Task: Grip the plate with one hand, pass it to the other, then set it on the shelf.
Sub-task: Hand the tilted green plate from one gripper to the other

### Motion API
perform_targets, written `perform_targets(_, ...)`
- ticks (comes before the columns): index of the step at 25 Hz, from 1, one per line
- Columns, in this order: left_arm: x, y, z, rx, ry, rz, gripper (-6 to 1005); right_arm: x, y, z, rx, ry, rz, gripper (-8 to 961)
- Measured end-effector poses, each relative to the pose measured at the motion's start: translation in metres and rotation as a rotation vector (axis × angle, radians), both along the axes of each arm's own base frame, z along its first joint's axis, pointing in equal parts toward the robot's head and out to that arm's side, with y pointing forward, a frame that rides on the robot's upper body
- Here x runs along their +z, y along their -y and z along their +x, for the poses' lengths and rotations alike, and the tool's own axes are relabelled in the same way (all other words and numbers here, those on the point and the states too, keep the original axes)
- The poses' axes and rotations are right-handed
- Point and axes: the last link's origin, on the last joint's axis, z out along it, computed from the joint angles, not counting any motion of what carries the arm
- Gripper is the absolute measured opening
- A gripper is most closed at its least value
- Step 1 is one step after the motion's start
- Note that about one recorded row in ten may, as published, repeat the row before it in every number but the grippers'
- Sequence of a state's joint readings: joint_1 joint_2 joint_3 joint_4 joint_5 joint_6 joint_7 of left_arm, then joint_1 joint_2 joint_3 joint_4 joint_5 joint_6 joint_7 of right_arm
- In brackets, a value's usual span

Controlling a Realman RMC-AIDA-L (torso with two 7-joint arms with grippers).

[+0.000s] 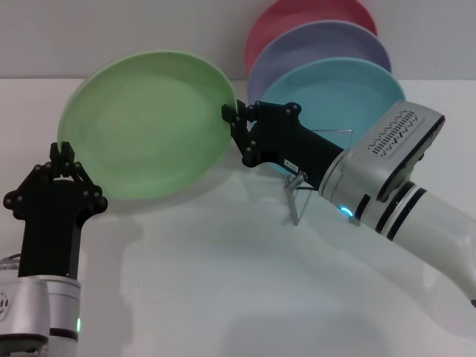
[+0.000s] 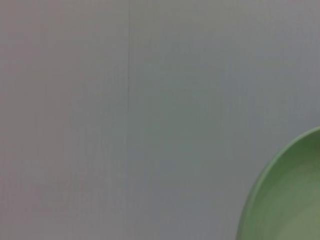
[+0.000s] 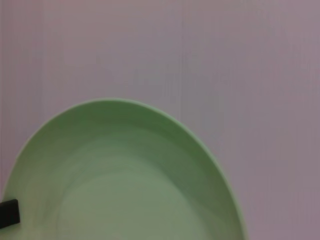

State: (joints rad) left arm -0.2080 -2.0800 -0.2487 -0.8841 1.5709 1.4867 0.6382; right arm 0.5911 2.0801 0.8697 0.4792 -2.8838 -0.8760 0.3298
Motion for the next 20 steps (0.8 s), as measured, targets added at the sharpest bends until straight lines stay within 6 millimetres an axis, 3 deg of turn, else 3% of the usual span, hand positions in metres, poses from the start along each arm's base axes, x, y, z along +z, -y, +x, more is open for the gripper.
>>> perform_targets(20, -0.0001, -0.0008, -0.0006, -0.001, 0.006, -0.003, 33, 0.0002, -0.0022, -0.0021, 0.006, 0.003, 0.001, 36)
